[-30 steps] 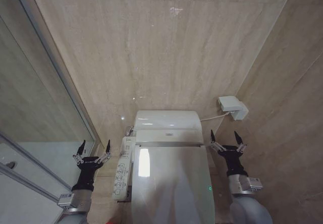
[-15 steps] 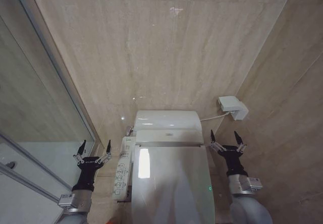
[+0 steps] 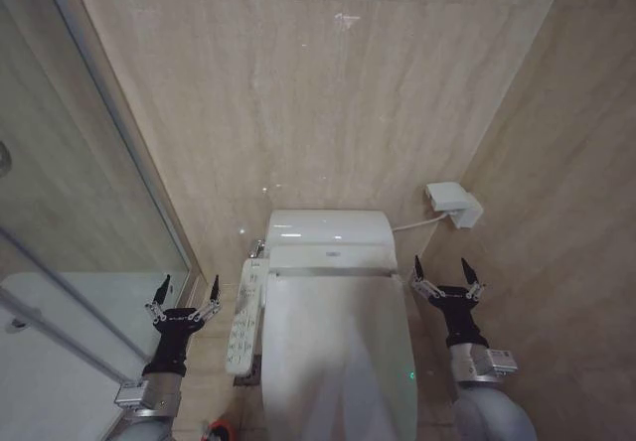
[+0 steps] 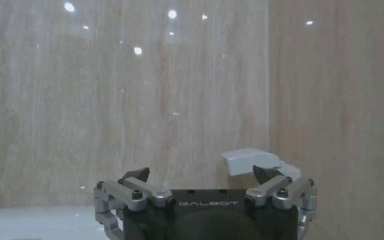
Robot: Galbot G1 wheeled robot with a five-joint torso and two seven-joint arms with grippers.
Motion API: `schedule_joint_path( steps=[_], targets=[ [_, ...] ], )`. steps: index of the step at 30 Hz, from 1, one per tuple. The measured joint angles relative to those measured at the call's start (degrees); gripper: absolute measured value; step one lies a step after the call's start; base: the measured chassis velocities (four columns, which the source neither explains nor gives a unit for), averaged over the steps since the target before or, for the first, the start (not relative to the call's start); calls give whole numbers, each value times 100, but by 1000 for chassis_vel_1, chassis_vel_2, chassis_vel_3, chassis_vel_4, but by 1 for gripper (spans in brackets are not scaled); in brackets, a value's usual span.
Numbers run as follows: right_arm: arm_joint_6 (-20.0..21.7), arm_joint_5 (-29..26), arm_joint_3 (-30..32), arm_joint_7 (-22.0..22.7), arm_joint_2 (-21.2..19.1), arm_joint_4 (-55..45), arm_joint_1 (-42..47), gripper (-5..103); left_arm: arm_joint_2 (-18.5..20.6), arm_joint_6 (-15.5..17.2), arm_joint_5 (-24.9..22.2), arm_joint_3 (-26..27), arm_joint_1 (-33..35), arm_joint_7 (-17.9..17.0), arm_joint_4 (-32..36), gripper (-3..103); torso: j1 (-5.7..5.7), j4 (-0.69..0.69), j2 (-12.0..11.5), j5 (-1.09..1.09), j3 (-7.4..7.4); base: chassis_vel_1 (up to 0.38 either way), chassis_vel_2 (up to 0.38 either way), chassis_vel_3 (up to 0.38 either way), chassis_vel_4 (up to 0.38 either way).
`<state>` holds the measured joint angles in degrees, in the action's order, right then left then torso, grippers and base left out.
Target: Open the toilet lid, clean the toilet bowl with a toilet brush, close the toilet lid, and flush.
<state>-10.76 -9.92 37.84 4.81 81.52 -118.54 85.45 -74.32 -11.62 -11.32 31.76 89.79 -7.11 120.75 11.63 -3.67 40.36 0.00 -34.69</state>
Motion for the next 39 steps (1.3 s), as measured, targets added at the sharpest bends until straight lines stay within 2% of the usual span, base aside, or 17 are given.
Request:
schedule_joint_path(
  steps=[13, 21, 24, 25, 27, 31, 39],
  targets=[
    [0, 0, 0, 0, 0, 0, 0, 100, 0, 0, -1, 0, 0, 0, -7, 100, 2, 2, -1, 1, -1, 270, -288, -264, 277],
    [0, 0, 1, 1, 0, 1, 2, 100, 0, 0, -2, 0, 0, 1, -9, 100, -4, -1, 2, 2, 2, 369, -371, -364, 365],
    [0, 0, -1, -1, 0, 0, 1, 100, 0, 0, -2, 0, 2, 1, -10, 100, 0, 3, 0, 0, -1, 361, -376, -341, 354],
    [0, 0, 1, 0, 0, 0, 3, 100, 0, 0, -2, -1, 2, 1, -9, 100, -4, -2, 2, 1, 1, 281, -333, -349, 284],
    [0, 0, 0, 0, 0, 0, 3, 100, 0, 0, -2, -1, 2, 1, -9, 100, -7, -1, 4, 2, 4, 243, -284, -314, 284],
    [0, 0, 0, 0, 0, 0, 3, 100, 0, 0, -2, -1, 3, 1, -10, 100, -6, 0, 4, 2, 3, 173, -134, -160, 193],
    [0, 0, 0, 0, 0, 0, -4, 100, 0, 0, -2, 0, -6, 1, -10, 100, 6, 2, -2, 0, -3, -32, 20, 52, -41]
  ],
)
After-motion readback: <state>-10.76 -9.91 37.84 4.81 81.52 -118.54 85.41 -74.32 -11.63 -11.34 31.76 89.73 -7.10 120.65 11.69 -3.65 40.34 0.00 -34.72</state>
